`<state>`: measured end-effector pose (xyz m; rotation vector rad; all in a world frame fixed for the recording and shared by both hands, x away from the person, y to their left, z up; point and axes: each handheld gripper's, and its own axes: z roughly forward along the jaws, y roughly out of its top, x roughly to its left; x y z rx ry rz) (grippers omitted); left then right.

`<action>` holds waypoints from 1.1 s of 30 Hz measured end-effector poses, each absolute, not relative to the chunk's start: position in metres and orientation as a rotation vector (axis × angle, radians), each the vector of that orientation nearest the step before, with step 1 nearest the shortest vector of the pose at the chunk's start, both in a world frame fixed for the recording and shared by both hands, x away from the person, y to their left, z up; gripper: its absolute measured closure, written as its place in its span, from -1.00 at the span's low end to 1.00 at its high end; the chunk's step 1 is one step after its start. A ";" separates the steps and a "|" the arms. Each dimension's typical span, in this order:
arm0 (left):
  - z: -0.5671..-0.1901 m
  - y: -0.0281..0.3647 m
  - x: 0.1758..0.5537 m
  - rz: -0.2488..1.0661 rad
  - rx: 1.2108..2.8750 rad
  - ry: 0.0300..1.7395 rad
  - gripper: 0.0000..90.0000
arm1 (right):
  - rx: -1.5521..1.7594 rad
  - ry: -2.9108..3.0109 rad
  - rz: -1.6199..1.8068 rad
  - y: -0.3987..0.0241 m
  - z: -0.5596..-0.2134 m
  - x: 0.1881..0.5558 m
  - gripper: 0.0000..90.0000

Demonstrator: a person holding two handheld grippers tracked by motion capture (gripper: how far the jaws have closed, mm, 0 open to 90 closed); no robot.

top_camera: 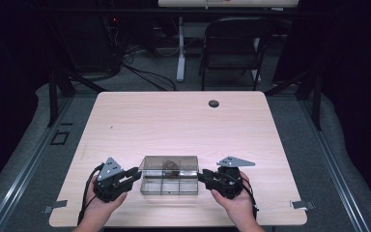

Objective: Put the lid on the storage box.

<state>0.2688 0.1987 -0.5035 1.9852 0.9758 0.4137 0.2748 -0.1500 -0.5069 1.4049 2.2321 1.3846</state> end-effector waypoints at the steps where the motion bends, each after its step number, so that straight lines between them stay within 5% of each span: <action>1: -0.504 0.199 0.268 0.411 1.987 0.976 0.67 | 1.403 2.231 1.382 -0.150 -0.508 0.274 0.56; 33: -0.524 0.199 0.259 0.364 2.015 0.998 0.68 | 1.312 2.302 1.303 -0.143 -0.515 0.252 0.92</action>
